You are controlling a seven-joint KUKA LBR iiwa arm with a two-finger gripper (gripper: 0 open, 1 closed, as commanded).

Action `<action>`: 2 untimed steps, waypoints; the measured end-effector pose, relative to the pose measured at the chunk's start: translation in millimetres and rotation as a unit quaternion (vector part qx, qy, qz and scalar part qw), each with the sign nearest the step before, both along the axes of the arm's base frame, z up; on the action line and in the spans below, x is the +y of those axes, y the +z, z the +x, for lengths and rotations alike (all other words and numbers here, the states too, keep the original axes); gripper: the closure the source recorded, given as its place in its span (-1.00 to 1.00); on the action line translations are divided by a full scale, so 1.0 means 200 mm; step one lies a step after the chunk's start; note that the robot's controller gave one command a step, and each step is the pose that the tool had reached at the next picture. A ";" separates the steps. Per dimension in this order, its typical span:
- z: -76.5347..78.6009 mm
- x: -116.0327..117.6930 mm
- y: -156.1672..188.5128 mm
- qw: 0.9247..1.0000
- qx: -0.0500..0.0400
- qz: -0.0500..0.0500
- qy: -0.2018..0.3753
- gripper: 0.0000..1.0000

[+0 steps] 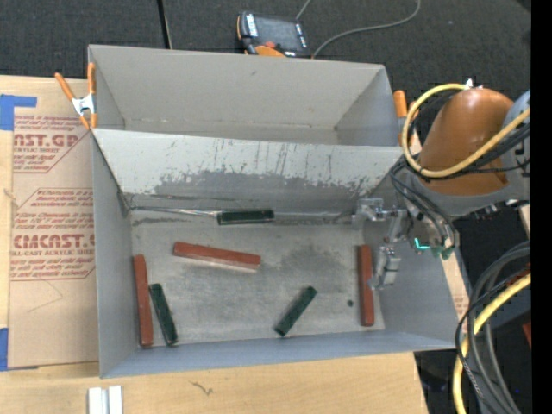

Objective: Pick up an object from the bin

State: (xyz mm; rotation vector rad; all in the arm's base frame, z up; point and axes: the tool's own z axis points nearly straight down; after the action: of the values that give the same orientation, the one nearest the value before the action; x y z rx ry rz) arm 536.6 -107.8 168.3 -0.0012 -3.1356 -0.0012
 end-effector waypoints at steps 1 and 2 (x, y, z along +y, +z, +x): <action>-0.22 0.29 -0.50 0.987 -0.006 0.000 0.160 -1.00; -0.20 0.49 -0.49 0.978 -0.005 0.001 0.207 -1.00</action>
Offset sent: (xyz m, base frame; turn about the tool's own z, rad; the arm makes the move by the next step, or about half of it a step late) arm -0.0460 0.0571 -0.0983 -0.3187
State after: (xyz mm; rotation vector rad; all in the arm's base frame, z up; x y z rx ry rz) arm 496.0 -10.6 70.1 0.6504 -3.0777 -0.0013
